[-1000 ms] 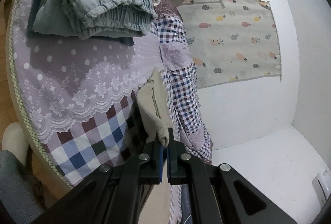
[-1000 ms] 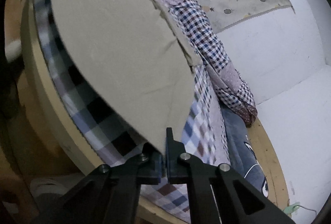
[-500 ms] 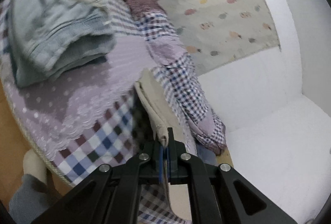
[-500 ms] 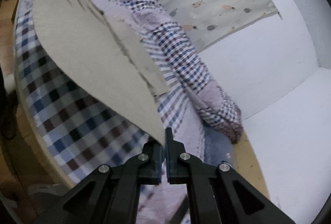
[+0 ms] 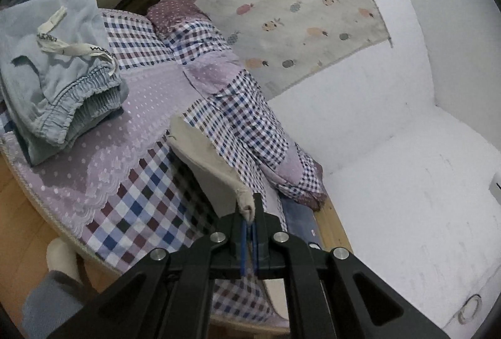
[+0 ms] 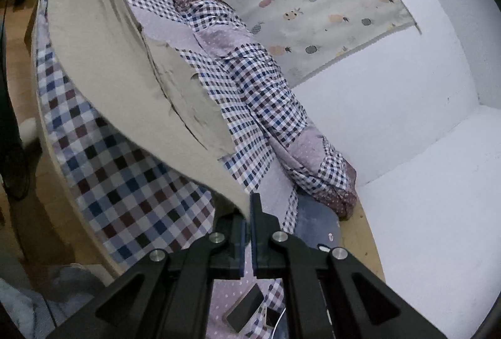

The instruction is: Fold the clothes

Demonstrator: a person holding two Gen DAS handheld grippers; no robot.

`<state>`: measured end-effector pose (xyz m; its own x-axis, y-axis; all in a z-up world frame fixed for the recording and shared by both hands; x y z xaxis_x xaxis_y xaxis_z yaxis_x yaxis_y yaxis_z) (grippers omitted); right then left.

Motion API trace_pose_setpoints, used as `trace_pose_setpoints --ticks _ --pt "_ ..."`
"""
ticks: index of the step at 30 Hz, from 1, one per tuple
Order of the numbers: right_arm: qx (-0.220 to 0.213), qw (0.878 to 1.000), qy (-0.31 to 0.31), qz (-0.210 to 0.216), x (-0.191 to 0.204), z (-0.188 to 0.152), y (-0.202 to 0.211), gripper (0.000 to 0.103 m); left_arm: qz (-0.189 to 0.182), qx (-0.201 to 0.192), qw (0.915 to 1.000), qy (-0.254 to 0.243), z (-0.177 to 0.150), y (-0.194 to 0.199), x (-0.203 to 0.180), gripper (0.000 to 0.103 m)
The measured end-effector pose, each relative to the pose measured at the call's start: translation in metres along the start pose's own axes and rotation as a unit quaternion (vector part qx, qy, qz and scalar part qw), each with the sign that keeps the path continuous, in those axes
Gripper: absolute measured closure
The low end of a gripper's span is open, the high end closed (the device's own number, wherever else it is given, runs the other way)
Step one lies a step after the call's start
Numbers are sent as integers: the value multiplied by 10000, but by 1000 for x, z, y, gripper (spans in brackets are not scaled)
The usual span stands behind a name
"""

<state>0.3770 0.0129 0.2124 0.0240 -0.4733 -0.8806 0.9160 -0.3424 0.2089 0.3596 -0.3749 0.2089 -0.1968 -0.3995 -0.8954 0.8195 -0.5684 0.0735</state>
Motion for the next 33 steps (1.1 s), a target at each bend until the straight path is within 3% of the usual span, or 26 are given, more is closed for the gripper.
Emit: trace_pose_setpoints --ticks 13,17,23,33 --pt "186 9988 24 -456 -76 -1 91 103 -672 -95 9974 -261 -8 72 -83 103" --pt "105 9983 -203 -539 -107 16 104 103 -543 -88 9977 -403 8 67 -95 103" --pt "284 9994 -97 -188 -98 21 55 103 -181 91 9996 -219 30 21 -75 102" --pt "636 9966 -366 367 -93 29 -64 103 202 296 9993 -73 90 -104 -41 102"
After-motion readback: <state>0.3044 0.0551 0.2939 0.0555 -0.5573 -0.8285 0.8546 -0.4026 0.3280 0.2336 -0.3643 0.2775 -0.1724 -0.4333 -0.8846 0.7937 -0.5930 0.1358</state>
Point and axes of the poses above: each gripper's, at about its wrist camera, not at the fingertips, and y roughly against the way its jaws point, x to its left, z to its top, the point moved 10 cm from there along -y, roughly the way its jaws point, and after that the axes turned 11 degrees about -z, right-handed, at the moved point
